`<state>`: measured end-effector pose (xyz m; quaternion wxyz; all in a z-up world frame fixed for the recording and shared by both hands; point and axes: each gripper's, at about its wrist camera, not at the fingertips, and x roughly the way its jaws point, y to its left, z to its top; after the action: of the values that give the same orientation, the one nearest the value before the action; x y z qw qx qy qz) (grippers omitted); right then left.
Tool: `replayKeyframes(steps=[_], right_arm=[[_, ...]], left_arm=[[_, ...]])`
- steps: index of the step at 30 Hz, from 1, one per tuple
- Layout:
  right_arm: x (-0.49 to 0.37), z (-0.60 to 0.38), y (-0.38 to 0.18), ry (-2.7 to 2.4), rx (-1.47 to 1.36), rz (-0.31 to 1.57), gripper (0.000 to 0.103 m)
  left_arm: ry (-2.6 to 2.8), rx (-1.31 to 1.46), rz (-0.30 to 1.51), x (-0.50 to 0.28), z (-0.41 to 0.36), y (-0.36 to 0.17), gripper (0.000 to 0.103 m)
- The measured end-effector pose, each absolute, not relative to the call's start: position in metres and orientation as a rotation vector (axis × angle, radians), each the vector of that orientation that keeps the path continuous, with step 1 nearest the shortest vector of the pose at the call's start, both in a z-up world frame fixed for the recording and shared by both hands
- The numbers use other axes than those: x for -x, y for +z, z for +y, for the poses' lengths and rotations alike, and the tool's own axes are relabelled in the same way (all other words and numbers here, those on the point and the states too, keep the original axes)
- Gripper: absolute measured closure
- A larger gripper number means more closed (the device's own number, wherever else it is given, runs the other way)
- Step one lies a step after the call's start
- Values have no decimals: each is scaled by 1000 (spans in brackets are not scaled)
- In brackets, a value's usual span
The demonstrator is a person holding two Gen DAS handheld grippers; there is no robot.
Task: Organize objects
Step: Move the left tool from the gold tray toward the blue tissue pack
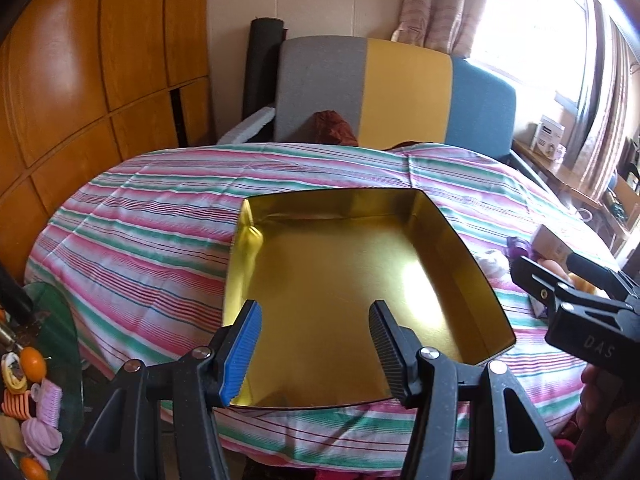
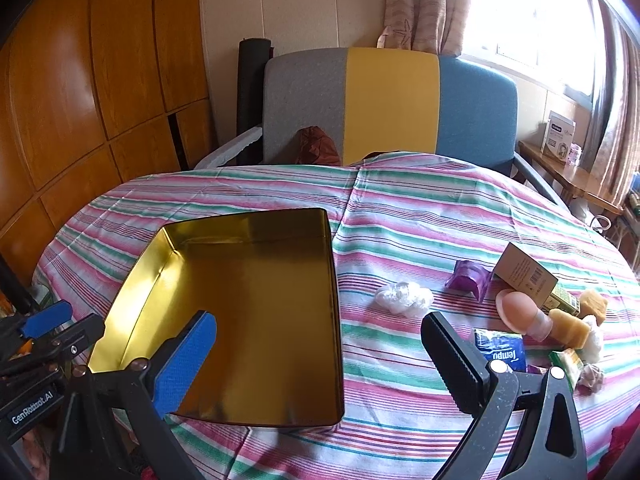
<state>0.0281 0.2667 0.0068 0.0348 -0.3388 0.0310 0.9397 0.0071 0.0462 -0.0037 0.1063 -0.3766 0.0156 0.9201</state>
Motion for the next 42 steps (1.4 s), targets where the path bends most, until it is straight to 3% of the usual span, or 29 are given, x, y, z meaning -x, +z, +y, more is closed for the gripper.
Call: replayKeyframes(steps=[9,26,33,35,42], right_arm=[[-29,281,11,2874,1021,116,0],[-28,302,9,2855,1025,158,0],[-37,362,11,2771,1010,284,0],[-42,384,13,2734,992,333,0],[-78,481,18,2542,884,523,0]], left_arm=[[2611,1134,-30,-4,55,-4,45],[2635,1129,133,-4,73,-7,45],[2515,1126,171,-2,92,-10,44],[2468,1120,164,-4,97,-9,37],[2280,1154,208,-1,133,-6,35]])
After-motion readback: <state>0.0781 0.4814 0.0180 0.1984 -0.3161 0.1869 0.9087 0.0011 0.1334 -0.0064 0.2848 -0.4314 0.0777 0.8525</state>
